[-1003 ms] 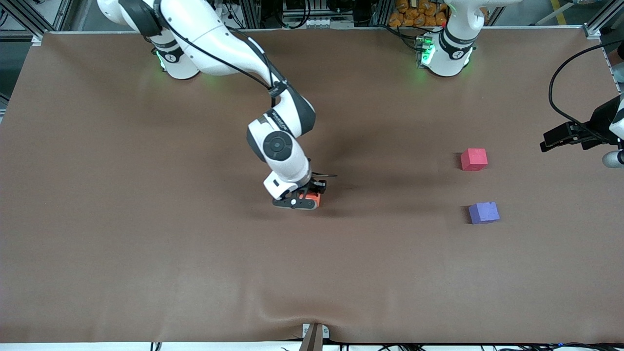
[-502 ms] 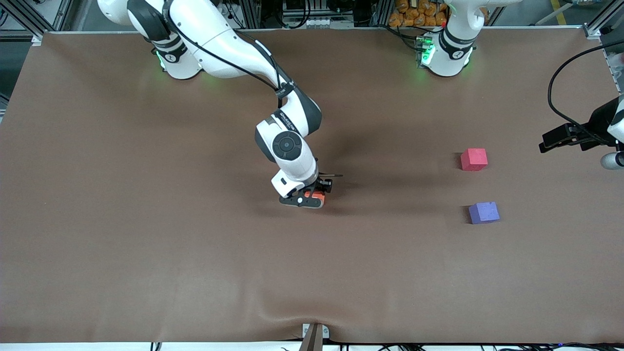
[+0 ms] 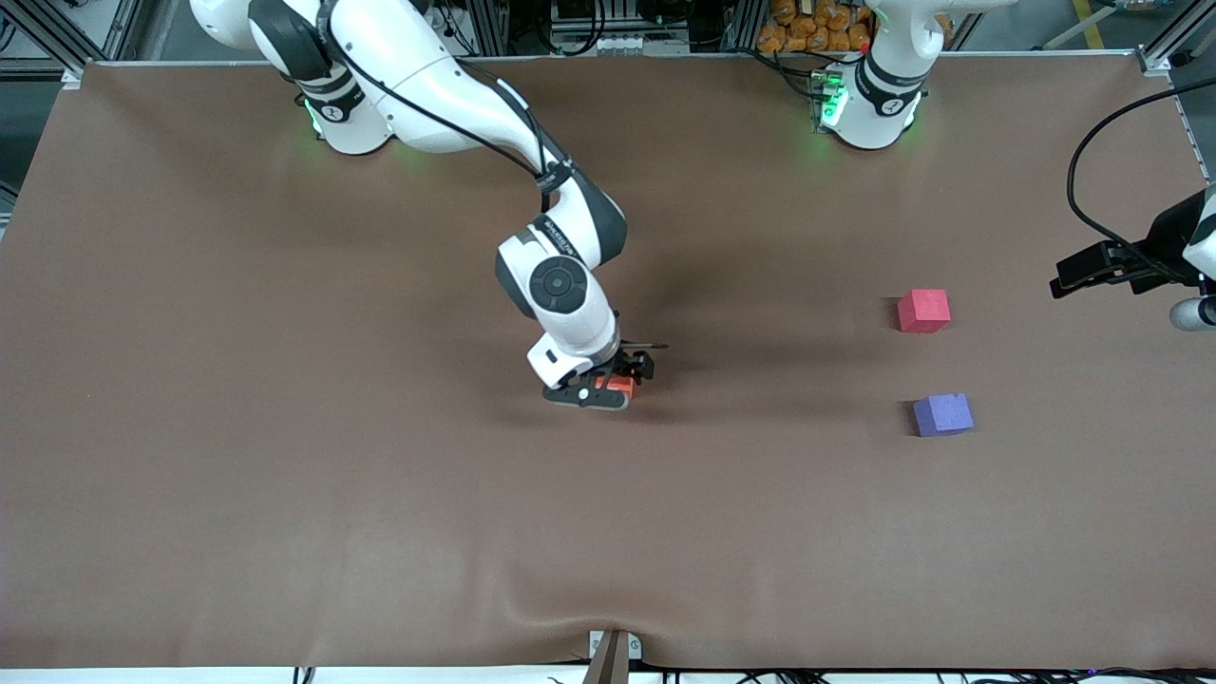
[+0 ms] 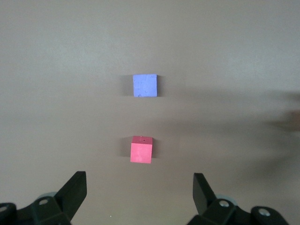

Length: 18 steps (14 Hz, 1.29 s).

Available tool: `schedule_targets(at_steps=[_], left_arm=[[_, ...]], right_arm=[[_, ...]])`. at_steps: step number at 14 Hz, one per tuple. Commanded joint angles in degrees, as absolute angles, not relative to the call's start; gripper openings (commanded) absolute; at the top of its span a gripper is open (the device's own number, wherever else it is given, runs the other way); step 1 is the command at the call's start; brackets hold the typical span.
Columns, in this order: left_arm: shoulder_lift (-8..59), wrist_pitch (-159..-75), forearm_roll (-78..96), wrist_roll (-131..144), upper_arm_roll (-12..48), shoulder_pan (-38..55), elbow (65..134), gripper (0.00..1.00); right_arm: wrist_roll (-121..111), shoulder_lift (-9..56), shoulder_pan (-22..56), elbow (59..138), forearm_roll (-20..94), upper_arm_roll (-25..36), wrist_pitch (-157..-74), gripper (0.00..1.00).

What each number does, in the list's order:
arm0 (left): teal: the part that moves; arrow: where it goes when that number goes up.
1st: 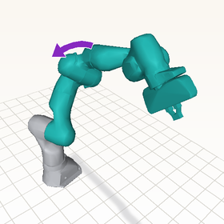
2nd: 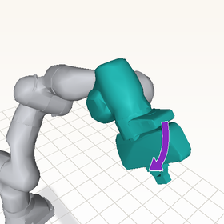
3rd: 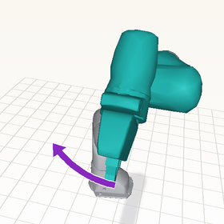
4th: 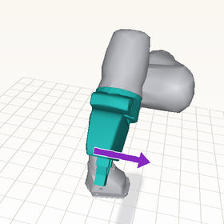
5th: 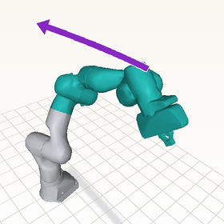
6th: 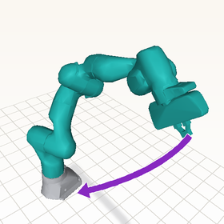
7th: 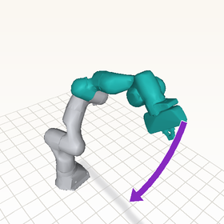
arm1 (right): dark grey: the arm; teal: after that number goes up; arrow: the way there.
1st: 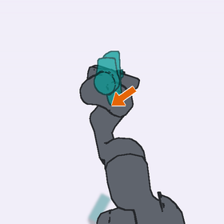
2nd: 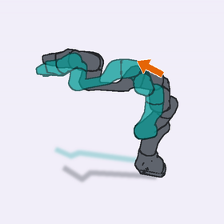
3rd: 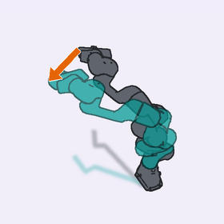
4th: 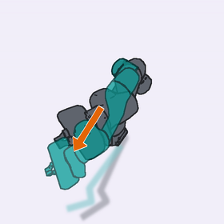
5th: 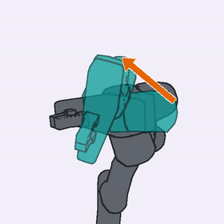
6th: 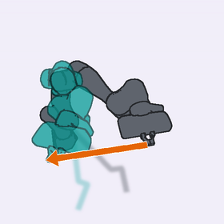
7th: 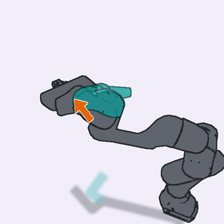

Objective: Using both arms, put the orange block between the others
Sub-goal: 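Set the orange cube down and open the right gripper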

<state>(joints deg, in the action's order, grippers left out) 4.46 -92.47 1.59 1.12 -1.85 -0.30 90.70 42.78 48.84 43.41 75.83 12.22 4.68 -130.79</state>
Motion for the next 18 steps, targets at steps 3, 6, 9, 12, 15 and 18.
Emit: schedule_targets(at_steps=[3,6,9,12,15,18], left_arm=[[4.7,-91.6,2.5,0.3,-1.7,-0.7,89.7,1.00],[4.8,-91.6,2.7,0.3,-1.6,-0.4,89.7,1.00],[5.4,-91.7,3.8,1.5,-1.3,1.0,89.4,1.00],[8.1,-91.8,4.0,3.0,-1.3,4.6,87.4,1.00],[11.3,-92.4,3.8,9.0,-1.3,9.9,85.2,1.00],[15.0,-93.9,3.8,13.9,-1.3,15.8,82.4,1.00]], right_arm=[[38.2,43.1,37.4,75.8,12.7,4.4,-122.4,1.00],[24.6,40.8,33.1,76.1,12.4,5.7,-116.7,1.00],[12.8,38.5,30.6,78.7,11.9,9.7,-114.3,1.00],[6.6,35.1,27.4,83.3,11.9,11.3,-115.0,1.00],[3.0,29.4,22.4,88.8,11.9,11.5,-116.6,1.00],[-7.6,26.1,16.0,91.7,11.9,11.4,-116.4,1.00]])
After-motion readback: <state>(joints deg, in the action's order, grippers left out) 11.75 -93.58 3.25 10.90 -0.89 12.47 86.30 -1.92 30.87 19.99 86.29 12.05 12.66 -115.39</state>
